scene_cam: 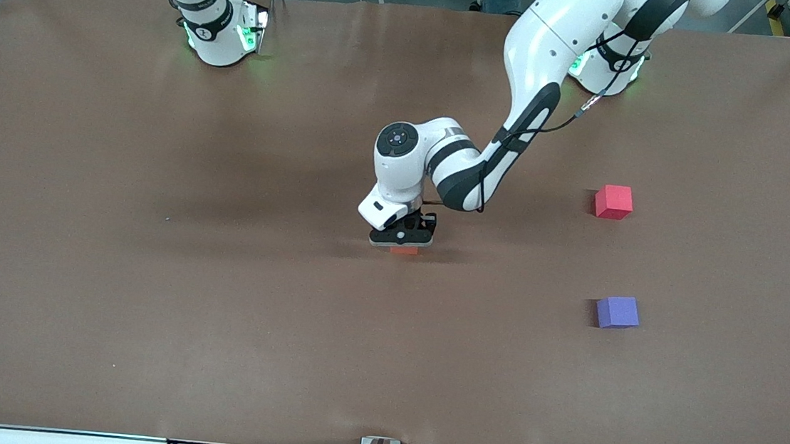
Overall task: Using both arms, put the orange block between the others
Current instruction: 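Close the left gripper on the orange cube and lift it, then carry the orange cube with the left gripper between the red and purple cubes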
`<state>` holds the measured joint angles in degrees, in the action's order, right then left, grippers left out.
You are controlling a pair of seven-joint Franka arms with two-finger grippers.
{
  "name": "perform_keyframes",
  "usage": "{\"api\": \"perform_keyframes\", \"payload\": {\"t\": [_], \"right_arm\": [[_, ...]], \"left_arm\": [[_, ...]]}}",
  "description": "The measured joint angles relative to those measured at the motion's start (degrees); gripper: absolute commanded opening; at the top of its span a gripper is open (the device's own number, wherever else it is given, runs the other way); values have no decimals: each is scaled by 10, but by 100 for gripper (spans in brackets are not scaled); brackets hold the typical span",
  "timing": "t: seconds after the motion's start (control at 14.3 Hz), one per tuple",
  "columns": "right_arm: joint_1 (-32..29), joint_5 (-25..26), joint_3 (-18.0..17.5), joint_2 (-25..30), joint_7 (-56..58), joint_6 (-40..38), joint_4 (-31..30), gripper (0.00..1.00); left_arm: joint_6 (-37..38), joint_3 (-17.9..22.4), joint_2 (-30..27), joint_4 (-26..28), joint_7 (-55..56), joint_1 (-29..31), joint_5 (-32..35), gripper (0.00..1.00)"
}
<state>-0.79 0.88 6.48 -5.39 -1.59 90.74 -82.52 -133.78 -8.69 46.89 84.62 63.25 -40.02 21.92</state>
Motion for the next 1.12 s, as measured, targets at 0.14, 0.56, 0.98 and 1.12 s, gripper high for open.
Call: {"api": "perform_keyframes", "payload": {"t": [0.14,0.56,0.98,1.12], "right_arm": [[6,0,-1,22,23,25,-41,100],[6,0,0,44,44,42,-69,100],[6,0,0,45,45,45,-60,100],[6,0,0,45,45,45,-57,100]], "left_arm": [[0,1,0,0,3,1,0,27],[46,-28,-62,-3,-5,96,0,26],[108,-165,-166,103,-62,297,-2,27],[109,-206,-184,146,-96,366,-2,27]]}}
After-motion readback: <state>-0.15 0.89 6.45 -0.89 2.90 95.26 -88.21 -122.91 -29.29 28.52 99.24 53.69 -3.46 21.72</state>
